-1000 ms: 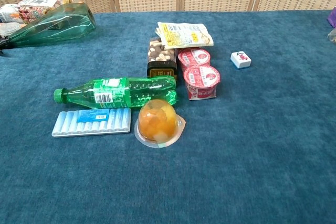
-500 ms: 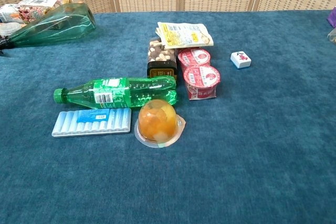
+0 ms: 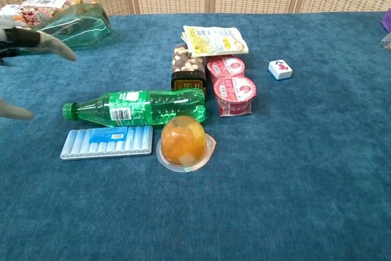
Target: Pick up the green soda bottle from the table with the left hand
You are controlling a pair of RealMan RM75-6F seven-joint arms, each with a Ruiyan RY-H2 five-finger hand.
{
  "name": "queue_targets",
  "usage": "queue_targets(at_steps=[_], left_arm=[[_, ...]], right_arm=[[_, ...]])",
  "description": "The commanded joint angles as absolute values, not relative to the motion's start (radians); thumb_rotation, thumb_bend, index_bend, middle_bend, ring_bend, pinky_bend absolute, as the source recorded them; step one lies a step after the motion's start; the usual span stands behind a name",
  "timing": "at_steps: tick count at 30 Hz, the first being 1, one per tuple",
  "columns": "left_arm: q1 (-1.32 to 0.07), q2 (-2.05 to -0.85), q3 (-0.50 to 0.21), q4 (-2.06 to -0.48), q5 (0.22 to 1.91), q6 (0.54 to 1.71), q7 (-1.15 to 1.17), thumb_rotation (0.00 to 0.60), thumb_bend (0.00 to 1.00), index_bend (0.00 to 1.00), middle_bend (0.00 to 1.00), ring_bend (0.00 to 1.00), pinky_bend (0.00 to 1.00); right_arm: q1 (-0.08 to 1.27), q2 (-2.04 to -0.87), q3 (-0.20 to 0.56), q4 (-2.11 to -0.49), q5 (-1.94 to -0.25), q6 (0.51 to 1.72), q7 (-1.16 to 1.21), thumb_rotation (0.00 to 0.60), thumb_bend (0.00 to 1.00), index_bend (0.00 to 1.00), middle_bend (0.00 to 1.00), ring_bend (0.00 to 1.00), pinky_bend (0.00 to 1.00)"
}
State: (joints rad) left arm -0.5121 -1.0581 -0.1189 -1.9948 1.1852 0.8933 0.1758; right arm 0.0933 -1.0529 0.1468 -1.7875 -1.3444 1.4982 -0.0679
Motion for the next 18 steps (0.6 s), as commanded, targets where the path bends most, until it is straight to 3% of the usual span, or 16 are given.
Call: queue_targets(at_steps=[1,18], left_arm=[[-0.56,-1.119,-0.136,-1.965,1.129,0.871,0.211,0.6,0.14,0.17,0.16,0.0,0.0],[-0.711,-1.318,-0.153,-1.826,0.912,0.806,0.235,0.6,0.14,0.15,0.17,0.0,0.0]], right_arm=[[0.09,-1.05,0.147,-1.785,-1.34,1.498,-0.061,0.459,0.19,0.2,0.25,0.03,0.0],[0.064,-1.041,0.146,-1.786,-1.326,1.508,-0.037,0.464,0.2,0.19,0.25,0.03,0.0]])
